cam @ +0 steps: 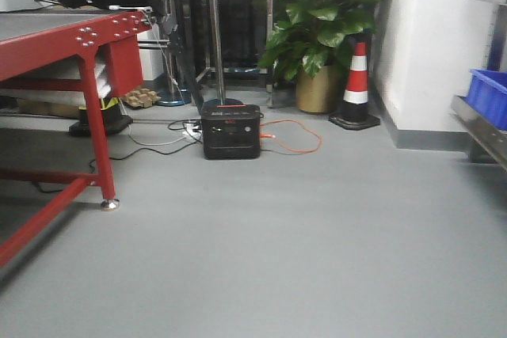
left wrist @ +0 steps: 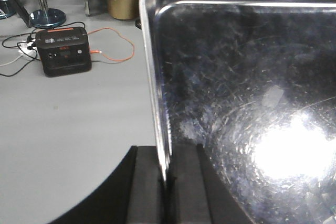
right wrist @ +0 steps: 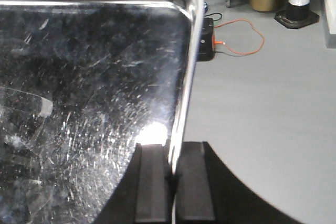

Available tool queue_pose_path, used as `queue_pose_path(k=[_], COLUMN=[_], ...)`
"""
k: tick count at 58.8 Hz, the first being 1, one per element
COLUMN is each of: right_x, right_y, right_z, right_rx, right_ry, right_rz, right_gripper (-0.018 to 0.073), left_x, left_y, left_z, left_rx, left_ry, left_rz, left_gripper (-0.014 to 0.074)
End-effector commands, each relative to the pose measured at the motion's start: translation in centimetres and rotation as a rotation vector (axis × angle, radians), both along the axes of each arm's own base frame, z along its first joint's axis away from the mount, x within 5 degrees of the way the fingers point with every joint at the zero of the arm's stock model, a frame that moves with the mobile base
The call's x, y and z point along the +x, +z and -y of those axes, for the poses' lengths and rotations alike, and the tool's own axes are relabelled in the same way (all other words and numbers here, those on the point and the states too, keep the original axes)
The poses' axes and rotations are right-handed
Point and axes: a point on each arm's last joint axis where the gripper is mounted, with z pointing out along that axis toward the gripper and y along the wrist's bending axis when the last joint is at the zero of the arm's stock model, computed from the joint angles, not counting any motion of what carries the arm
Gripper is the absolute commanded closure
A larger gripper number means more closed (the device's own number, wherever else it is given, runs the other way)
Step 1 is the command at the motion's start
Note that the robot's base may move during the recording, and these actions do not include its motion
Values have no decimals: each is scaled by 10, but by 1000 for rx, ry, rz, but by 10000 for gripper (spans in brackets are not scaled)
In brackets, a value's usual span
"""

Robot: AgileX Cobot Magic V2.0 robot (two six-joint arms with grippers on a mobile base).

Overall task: Stack silver trays without gaps
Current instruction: 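Turn the base toward the second bin rack, keeping the tray held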

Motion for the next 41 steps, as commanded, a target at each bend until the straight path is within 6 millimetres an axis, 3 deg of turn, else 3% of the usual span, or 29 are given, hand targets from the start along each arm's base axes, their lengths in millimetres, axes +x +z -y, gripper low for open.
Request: queue_pose_path(k=[1, 41], right_x=[-2, -2], right_y=[10, 10], right_z=[-2, -2], right_rx=[4, 4], right_ry=[9, 9], right_rz=[65, 65], right_gripper=[628, 628], left_x=[-4, -4], left_y=[12, 12], left_z=[2, 2], left_rx=[-45, -44], left_ry=[-29, -29], left_rz=[57, 56], left_gripper=[605, 605])
